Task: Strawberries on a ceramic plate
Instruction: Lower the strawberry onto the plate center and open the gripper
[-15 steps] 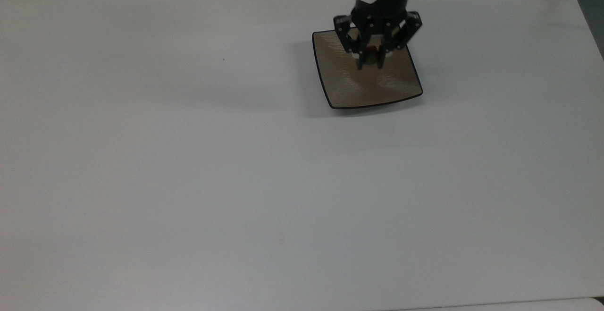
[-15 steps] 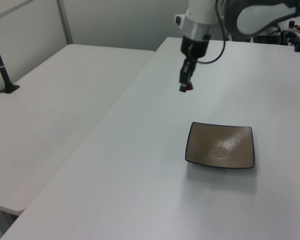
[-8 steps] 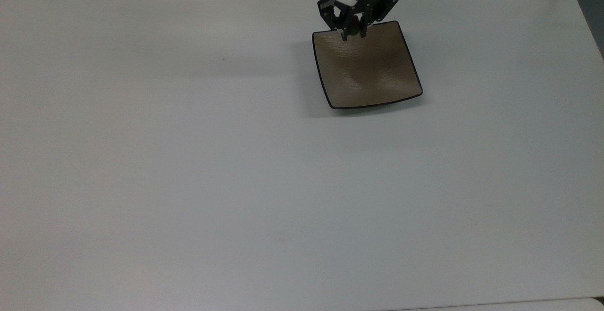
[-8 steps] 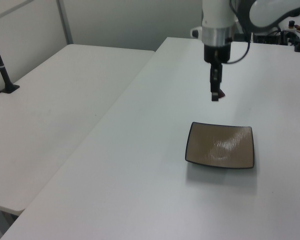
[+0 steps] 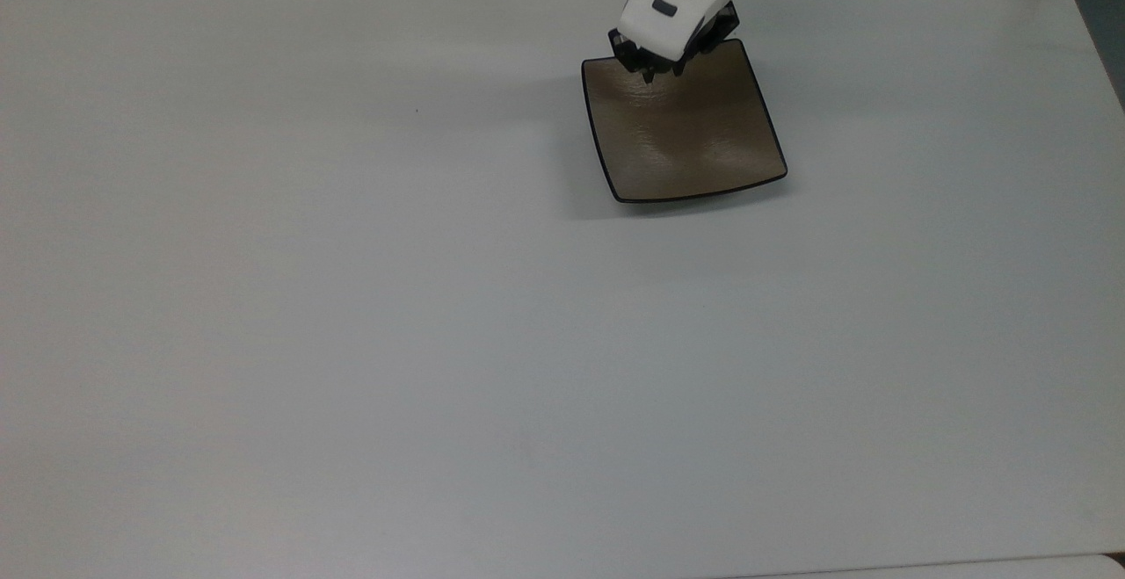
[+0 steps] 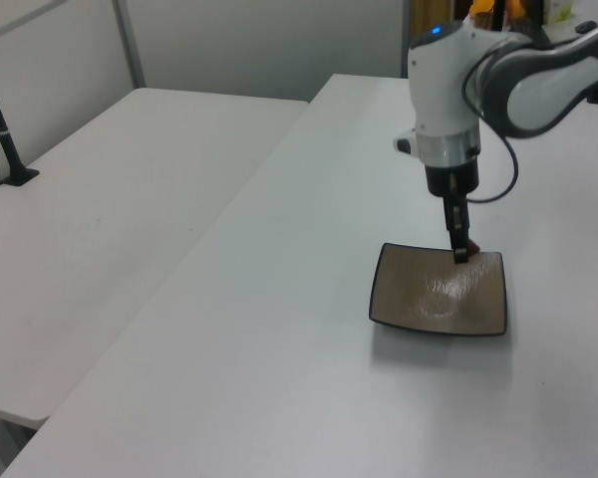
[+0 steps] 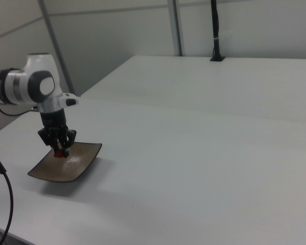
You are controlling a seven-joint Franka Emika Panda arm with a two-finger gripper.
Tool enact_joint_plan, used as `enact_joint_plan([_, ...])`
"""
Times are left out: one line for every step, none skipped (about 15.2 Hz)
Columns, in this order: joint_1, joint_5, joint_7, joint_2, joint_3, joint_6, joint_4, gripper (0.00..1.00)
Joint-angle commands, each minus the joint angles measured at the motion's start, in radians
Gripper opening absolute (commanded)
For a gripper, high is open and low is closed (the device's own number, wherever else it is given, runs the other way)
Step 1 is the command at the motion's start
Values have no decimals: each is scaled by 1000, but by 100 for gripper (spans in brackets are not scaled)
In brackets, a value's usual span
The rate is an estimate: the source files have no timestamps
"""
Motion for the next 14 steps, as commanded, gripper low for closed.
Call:
enact_joint_plan([9, 14, 27, -4, -3, 168, -90, 5])
enact_joint_plan([9, 14, 40, -1, -3, 214, -96, 5])
enact_joint_plan([11, 14, 56, 5, -3, 257, -111, 5])
enact_joint_plan([11, 14, 68, 13, -2, 289, -118, 6])
enact_joint_plan([12, 14, 74, 22, -2, 314, -121, 7])
enact_joint_plan([14, 14, 79, 36, -2, 332, -119, 7])
enact_joint_plan([18, 14, 79, 43, -2, 343, -119, 12])
enact_joint_plan([26, 14, 79, 48, -2, 349, -118, 23])
enact_joint_plan([26, 14, 79, 48, -2, 349, -116, 47])
enact_joint_plan([26, 14, 82, 48, 0, 346, -115, 88])
enact_joint_plan([28, 14, 91, 47, 0, 345, -113, 100])
enact_joint_plan([26, 14, 103, 48, 0, 342, -108, 100])
enact_joint_plan([26, 14, 110, 45, 0, 339, -104, 100])
enact_joint_plan([26, 9, 114, 43, 0, 337, -96, 100])
